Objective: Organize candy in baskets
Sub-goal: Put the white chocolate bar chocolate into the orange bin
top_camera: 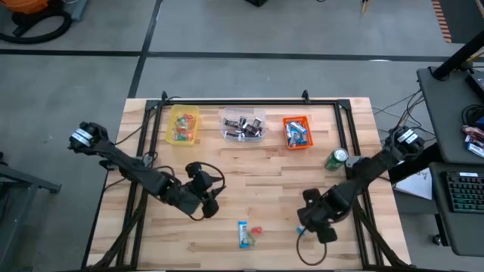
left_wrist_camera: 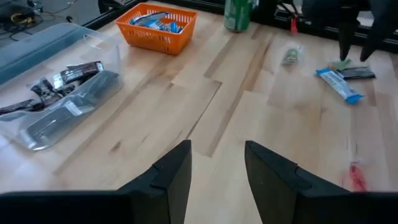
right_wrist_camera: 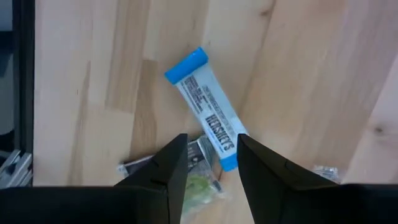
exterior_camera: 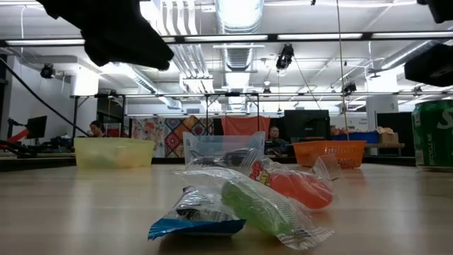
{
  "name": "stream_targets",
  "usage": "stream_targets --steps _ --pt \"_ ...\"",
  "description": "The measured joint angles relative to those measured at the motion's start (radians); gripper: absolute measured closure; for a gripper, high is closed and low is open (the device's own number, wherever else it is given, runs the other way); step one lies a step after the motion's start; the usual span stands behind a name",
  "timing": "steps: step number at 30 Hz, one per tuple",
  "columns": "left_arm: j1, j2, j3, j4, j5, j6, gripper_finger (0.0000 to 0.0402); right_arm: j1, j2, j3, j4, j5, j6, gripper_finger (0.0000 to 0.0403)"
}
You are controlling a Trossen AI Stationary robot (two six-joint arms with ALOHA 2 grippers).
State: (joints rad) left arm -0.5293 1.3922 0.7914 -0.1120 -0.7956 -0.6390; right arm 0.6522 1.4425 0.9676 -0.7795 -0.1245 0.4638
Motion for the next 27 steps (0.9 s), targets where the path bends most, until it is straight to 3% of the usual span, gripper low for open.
stream_targets --steps 5,17,23,27 --pt "0.000 0.079 0.047 -0.002 0.000 0.042 0.0269 0.043 0.009 0.000 0.009 0.096 0.047 0.0251" --pt "0.000 0.143 0.159 -0.034 -0.009 0.153 0.0269 0.068 0.162 -0.002 0.064 0.128 0.052 0.0182" --pt "0.001 0.135 0.160 -0.035 -0.010 0.160 0.0269 0.062 0.231 0.010 0.086 0.137 0.033 0.0186" --pt "0.001 0.141 0.159 -0.034 -0.010 0.158 0.0269 0.040 0.236 0.013 0.094 0.139 0.008 0.0220"
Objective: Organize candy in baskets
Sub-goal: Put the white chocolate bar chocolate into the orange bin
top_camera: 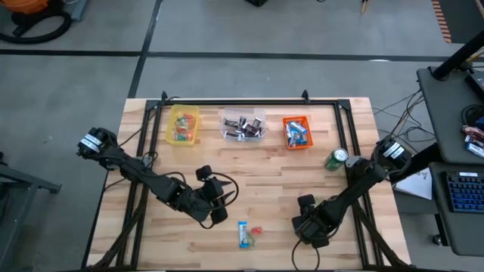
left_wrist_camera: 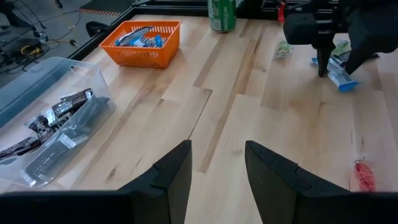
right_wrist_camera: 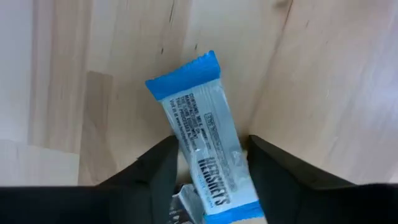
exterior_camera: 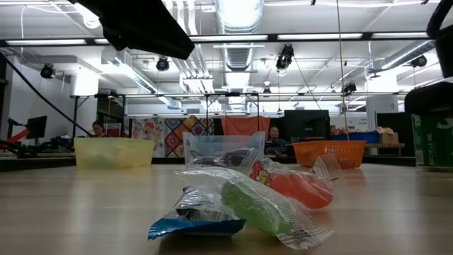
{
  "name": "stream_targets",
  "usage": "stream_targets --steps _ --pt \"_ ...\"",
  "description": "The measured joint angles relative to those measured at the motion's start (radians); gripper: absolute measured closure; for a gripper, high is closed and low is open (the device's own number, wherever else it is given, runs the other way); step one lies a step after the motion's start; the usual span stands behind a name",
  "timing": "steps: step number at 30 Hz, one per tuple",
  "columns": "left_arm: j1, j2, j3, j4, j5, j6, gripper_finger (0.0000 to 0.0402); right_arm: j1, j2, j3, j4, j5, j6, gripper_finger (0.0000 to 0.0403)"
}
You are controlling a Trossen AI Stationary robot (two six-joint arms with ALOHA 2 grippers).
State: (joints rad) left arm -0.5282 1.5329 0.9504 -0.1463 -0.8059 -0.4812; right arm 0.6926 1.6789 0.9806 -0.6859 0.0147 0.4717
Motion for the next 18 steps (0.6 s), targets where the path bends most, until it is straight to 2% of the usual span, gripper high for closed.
stream_targets --steps 10,15,18 --pt "0.000 0.003 -0.001 0.001 0.000 -0.006 0.0269 -0.081 -0.009 -0.002 0.050 0.046 -0.096 0.0364" --pt "0.000 0.003 -0.002 0.001 0.000 -0.027 0.0269 -0.121 -0.036 -0.006 0.075 0.071 -0.130 0.0379" --pt "-0.001 0.003 -0.002 0.002 0.001 -0.036 0.0269 -0.139 -0.081 -0.006 0.078 0.153 -0.152 0.0381"
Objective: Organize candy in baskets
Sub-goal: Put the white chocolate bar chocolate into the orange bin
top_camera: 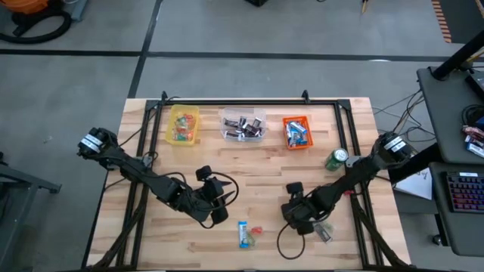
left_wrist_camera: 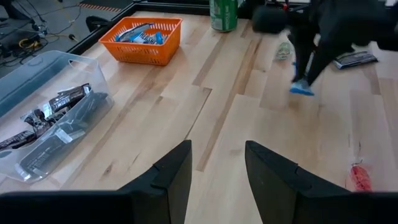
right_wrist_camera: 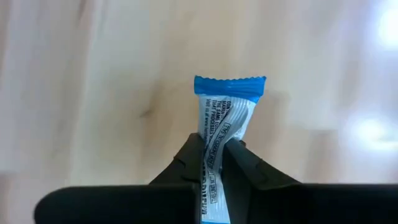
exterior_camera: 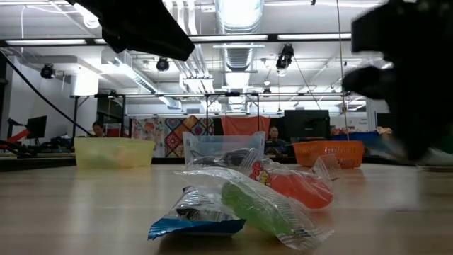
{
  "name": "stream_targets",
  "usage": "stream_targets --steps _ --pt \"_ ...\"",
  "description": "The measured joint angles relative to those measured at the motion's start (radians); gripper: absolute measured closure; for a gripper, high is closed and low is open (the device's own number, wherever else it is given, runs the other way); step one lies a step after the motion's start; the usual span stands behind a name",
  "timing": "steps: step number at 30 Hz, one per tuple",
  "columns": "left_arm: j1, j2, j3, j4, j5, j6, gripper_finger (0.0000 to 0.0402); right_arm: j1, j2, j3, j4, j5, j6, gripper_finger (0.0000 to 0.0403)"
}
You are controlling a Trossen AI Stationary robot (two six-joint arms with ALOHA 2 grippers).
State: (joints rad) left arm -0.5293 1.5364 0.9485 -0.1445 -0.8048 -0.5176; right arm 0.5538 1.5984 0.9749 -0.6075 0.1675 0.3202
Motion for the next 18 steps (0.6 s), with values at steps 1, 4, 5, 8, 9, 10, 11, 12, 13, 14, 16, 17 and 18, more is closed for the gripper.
stream_targets --steps 1,4,5,8,9,10,11,12,13,14,16,17,18 --pt "0.000 0.000 0.000 0.000 0.000 -0.004 0.0269 -0.007 -0.017 0.000 0.000 0.037 -0.011 0.0381" --pt "0.000 0.000 0.000 0.002 0.000 -0.007 0.0269 -0.042 -0.076 0.003 -0.001 0.172 -0.031 0.0382" --pt "0.000 0.000 0.000 0.003 0.000 -0.007 0.0269 -0.063 -0.098 0.006 -0.003 0.214 -0.036 0.0382" --pt "0.001 0.000 -0.001 0.004 0.000 -0.007 0.0269 -0.148 -0.168 0.015 -0.018 0.336 -0.032 0.0382" --pt "0.001 0.000 -0.001 0.004 0.000 -0.007 0.0269 -0.185 -0.189 0.016 -0.020 0.381 -0.022 0.0382" --pt "0.001 0.000 -0.001 0.004 0.000 -0.007 0.0269 -0.225 -0.211 0.016 -0.020 0.431 -0.012 0.0382" --pt "0.001 0.000 -0.001 0.004 0.000 -0.008 0.0269 -0.268 -0.231 0.016 -0.019 0.478 -0.005 0.0382" --pt "0.001 0.000 -0.001 0.004 0.000 -0.010 0.0269 -0.315 -0.249 0.016 -0.018 0.518 -0.003 0.0382" --pt "0.001 0.000 -0.001 0.004 0.000 -0.016 0.0269 -0.368 -0.268 0.016 -0.017 0.545 -0.003 0.0382" --pt "0.001 0.000 -0.001 0.004 0.000 -0.020 0.0269 -0.424 -0.285 0.017 -0.017 0.552 -0.003 0.0382" --pt "0.001 0.000 -0.001 0.004 0.000 -0.028 0.0269 -0.547 -0.307 0.017 -0.015 0.534 0.002 0.0382" --pt "0.001 0.000 -0.001 0.004 0.000 -0.032 0.0269 -0.611 -0.312 0.017 -0.016 0.520 0.009 0.0382" --pt "0.001 0.000 -0.002 0.004 0.000 -0.034 0.0269 -0.677 -0.314 0.017 -0.019 0.499 0.017 0.0382"
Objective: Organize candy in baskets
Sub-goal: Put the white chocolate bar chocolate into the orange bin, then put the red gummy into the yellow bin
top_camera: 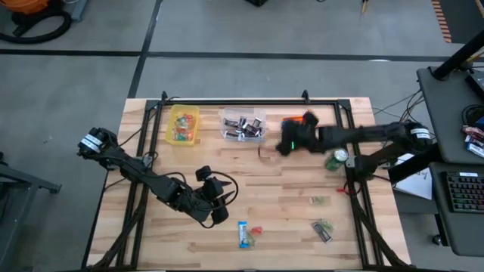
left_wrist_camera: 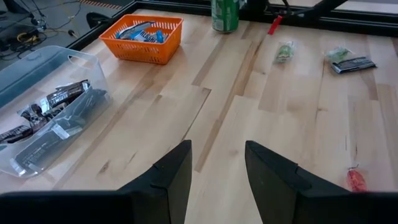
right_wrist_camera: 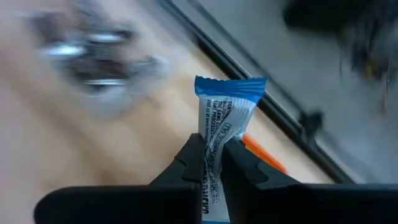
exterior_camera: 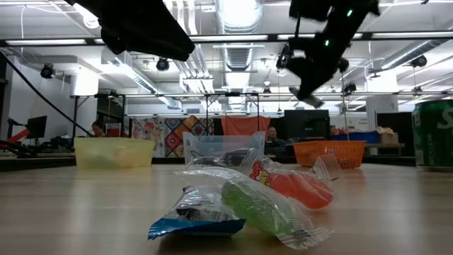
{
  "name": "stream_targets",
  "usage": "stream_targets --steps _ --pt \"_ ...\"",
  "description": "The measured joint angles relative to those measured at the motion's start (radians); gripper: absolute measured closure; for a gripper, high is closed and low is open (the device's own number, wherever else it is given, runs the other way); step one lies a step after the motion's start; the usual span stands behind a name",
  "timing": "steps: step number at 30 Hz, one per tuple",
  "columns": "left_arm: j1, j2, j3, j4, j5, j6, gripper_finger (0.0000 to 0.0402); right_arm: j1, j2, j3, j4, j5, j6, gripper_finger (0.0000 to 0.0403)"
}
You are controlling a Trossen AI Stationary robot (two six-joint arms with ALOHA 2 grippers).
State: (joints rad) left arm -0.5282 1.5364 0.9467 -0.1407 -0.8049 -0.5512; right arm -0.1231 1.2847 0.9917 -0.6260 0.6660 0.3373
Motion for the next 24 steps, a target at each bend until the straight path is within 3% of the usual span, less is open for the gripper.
stream_targets --steps 6,9,17,24 --pt "0.000 0.000 -0.001 -0.001 0.000 0.000 0.0269 -0.318 0.046 -0.021 0.008 -0.332 -0.014 0.0344" --pt "0.000 0.000 -0.001 -0.001 0.000 0.002 0.0269 -0.392 0.091 -0.026 0.011 -0.389 -0.021 0.0310" --pt "0.000 0.000 -0.001 -0.001 0.000 -0.002 0.0269 -0.413 0.152 -0.022 0.014 -0.399 -0.037 0.0238" --pt "-0.001 0.000 -0.002 -0.004 0.045 -0.055 0.0269 -0.366 0.063 0.003 -0.016 -0.504 -0.027 0.0224"
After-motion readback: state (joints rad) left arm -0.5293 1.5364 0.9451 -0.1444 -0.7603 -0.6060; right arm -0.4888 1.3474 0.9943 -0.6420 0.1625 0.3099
